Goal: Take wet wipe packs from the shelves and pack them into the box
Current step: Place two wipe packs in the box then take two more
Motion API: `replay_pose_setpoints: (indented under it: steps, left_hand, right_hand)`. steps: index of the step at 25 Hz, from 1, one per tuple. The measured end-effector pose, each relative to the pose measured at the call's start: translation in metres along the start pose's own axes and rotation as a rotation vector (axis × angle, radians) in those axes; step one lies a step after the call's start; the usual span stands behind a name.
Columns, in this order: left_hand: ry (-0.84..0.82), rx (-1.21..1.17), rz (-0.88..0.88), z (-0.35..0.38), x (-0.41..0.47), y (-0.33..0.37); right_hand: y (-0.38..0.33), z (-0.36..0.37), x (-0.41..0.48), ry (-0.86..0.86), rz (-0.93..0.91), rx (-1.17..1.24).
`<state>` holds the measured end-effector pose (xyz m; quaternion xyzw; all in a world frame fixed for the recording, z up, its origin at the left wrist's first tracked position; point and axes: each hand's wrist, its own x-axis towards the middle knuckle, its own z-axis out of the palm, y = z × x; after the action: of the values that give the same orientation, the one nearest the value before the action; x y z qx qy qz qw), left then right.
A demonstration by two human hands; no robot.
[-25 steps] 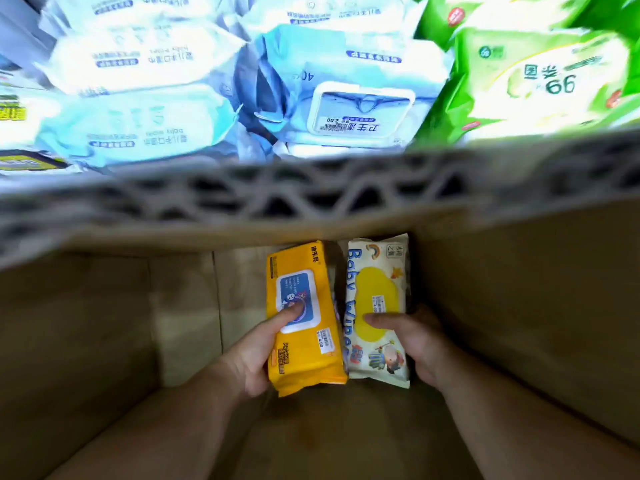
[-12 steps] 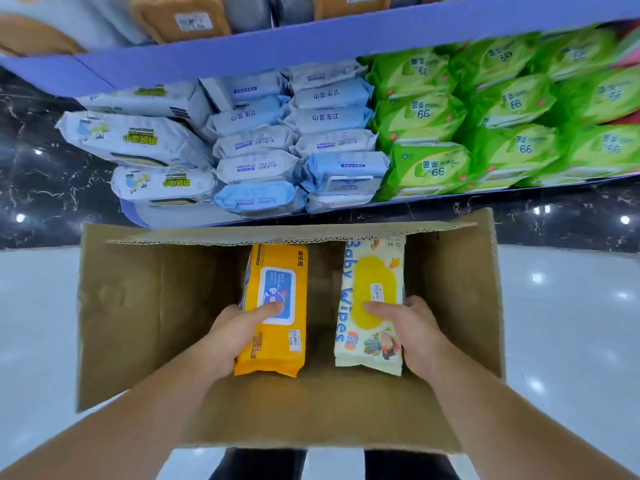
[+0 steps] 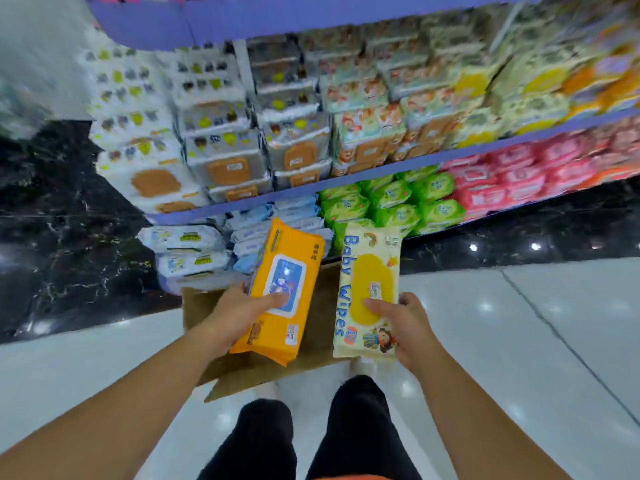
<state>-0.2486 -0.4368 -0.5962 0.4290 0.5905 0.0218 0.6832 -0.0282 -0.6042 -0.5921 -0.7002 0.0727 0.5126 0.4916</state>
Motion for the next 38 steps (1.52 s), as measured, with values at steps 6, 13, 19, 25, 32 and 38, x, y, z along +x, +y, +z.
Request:
replay_pose_setpoints:
  steps: [6, 13, 19, 25, 32, 38]
  left_hand:
    - [-0.094, 0.057, 0.278, 0.018, -0.098, 0.093]
    - [-0.171, 0.070, 0.562, 0.090, -0.189, 0.202]
    - [-0.158, -0.042, 0.748, 0.212, -0.252, 0.285]
    - [-0.177, -0.050, 0.848, 0.338, -0.287, 0.352]
    - [-0.153, 0.066, 0.951, 0.452, -0.274, 0.446]
    - [-0.104, 0.137, 0.883, 0.514, -0.197, 0.525]
  right_hand:
    - [-0.068, -0.028, -0.122, 0.059, -0.246, 0.223]
    - [-0.179, -0.095, -0.179, 0.005, -0.518, 0.335]
    - [-0.284, -0.216, -0.217, -0.023, -0.746, 0.306]
    - [-0.370, -0.350, -0.233, -0.016, -0.857, 0.232]
    - [-0.474, -0.454, -0.182, 0.003, -0.891, 0.177]
    - [-0.560, -0.513, -0.079, 0.031, -0.858, 0.057]
